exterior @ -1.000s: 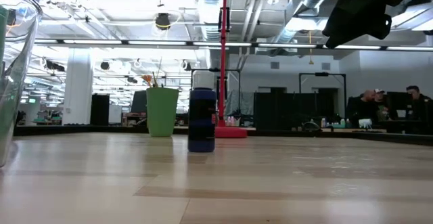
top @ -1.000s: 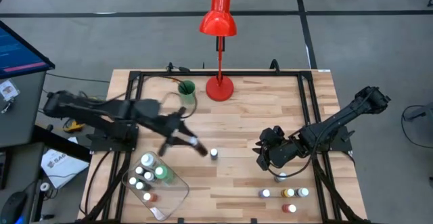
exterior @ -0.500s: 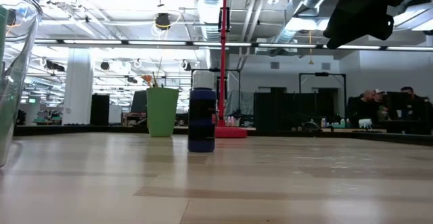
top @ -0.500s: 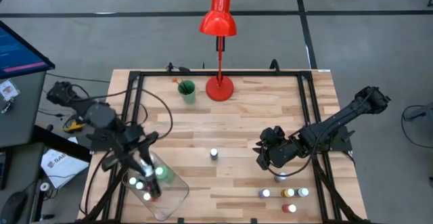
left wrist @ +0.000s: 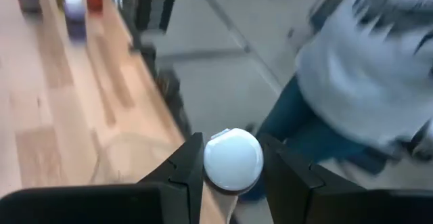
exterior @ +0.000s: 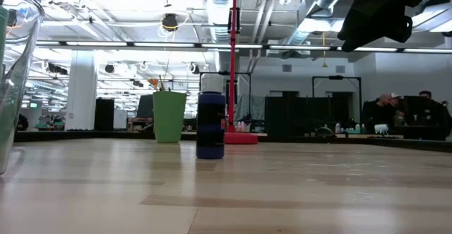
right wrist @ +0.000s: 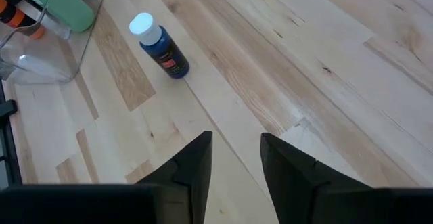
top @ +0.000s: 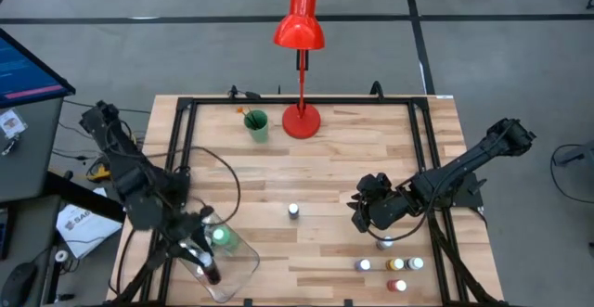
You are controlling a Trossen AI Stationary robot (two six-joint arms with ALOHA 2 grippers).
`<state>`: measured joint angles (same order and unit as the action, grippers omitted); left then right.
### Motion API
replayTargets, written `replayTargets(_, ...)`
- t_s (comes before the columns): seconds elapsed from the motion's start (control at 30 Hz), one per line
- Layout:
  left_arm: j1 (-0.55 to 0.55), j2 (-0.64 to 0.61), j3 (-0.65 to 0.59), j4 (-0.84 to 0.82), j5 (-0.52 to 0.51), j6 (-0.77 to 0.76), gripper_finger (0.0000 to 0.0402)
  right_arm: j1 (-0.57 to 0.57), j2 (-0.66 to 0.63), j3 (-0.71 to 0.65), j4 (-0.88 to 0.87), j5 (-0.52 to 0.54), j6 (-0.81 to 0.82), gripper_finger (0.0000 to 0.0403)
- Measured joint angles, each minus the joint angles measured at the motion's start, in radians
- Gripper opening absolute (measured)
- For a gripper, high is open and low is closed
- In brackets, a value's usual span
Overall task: Pick & Place Paint Supplies
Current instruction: Put the brown coloring bottle into the transparent bin
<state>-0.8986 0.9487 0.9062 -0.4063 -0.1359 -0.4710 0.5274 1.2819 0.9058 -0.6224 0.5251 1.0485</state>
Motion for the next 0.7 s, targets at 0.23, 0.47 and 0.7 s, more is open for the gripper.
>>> replayTargets(0.23, -0.069, 0.133, 0.0, -0.143, -0.101, 0.003, 0.0105, 0.0, 0.006, 0.0, 0.001, 0.004, 0.0, 0.0121)
replayTargets(0.47, -0.077, 0.191, 0.0, -0.2, -0.186, -0.004, 0.0105, 0.0, 0.084, 0.0, 0.009, -0.002, 0.039, 0.0121)
replayTargets(0.7, -0.095, 0.207, -0.002, -0.207, -0.198, -0.036, 0.0105, 0.004, 0.167, 0.0, 0.101, -0.011, 0.06, 0.0123)
